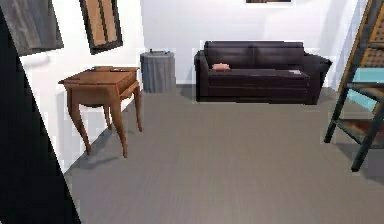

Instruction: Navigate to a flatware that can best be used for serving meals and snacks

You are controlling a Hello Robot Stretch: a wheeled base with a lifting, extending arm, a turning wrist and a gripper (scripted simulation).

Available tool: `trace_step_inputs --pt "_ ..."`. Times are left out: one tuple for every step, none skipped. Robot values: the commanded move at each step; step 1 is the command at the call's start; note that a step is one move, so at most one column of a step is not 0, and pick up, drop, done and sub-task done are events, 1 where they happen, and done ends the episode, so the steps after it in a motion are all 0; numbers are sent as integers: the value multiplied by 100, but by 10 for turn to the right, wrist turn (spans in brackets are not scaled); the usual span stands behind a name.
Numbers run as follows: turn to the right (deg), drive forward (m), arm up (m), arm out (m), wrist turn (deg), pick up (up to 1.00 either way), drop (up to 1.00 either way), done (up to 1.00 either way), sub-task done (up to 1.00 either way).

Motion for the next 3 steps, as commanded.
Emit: trace_step_inputs --pt "0 60 0 0 0 0 0 0 0" --pt "-60 0 0 0 0 0 0 0 0" --pt "0 100 0 0 0 0 0 0 0"
